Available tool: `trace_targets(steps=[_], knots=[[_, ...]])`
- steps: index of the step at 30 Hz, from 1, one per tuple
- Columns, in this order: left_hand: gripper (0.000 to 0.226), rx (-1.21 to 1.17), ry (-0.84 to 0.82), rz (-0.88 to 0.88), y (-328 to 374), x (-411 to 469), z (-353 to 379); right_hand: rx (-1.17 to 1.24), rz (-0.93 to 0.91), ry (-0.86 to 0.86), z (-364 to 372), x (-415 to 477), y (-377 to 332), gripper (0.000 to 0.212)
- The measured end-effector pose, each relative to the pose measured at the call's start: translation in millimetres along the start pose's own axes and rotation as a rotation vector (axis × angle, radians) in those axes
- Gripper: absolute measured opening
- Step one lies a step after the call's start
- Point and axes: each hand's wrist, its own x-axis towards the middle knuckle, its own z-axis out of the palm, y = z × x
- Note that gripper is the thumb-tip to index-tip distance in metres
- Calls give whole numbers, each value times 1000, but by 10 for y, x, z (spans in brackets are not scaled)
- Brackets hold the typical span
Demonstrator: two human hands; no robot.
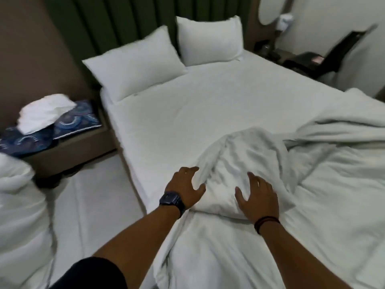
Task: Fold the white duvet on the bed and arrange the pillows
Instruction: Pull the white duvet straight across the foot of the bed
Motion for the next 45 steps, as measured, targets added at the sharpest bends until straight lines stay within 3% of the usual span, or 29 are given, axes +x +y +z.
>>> trace_targets(steps=[4,6,9,11,13,16,18,20,23,25,27,29,30,32,33,35,37,38,39,40,41,43,45], knots=[[67,59,-122,94,-313,517,685,-23,365,-197,672,-421,368,68],[74,99,-118,76,-470,838,942,-43,545,-389,1034,-728,484,76],[103,110,-159,-134,-711,1289,1256,-93,694,-636,1501,-1231,549,86],[114,3,-205,-303,-893,1536,1481,-147,717,-591,1737,-1425,545,87],[93,-26,-194,-340,-1028,1673,1637,-190,701,-512,1858,-1486,552,88],[37,-53,-43,-267,-928,1637,1708,-222,660,-460,1931,-1556,632,87],[30,-122,25,-200,-721,1432,1711,-208,655,-462,1924,-1553,640,88],[42,-105,25,-35,-456,1038,1695,-144,654,-481,1838,-1511,635,90],[36,-91,-51,615,-218,123,1770,142,725,-434,1499,-1374,637,88],[25,-60,-322,1057,-209,-561,1799,540,819,-171,1188,-1359,648,61],[29,45,-649,1233,-342,-1029,1897,1032,982,136,887,-1395,673,49],[34,95,-833,1101,-465,-1222,1966,1384,1160,307,671,-1554,770,46],[36,114,-862,994,-538,-1238,2004,1412,1186,291,626,-1675,831,42],[41,151,-853,861,-664,-1230,2066,1227,1189,42,649,-1933,920,49],[43,134,-824,788,-643,-1225,2053,1146,1182,-80,700,-2070,937,54],[56,-69,-428,606,-570,-1083,2052,1090,1164,-217,800,-2322,900,52],[76,-321,38,213,-384,-877,2006,1060,1140,-235,857,-2526,789,46],[88,-453,126,-97,-303,-731,1996,1048,1136,-227,886,-2612,739,44],[101,-541,82,-405,-226,-625,1975,1053,1138,-207,922,-2686,695,42],[110,-588,-13,-604,-193,-520,1966,1055,1144,-176,951,-2747,655,42],[113,-603,-79,-683,-187,-450,1986,1071,1154,-132,964,-2789,602,41],[100,-622,-85,-513,-150,-431,1997,1098,1167,-35,981,-2848,556,41],[81,-579,-55,-85,-24,-639,2064,1162,1211,150,896,-2885,543,40]])
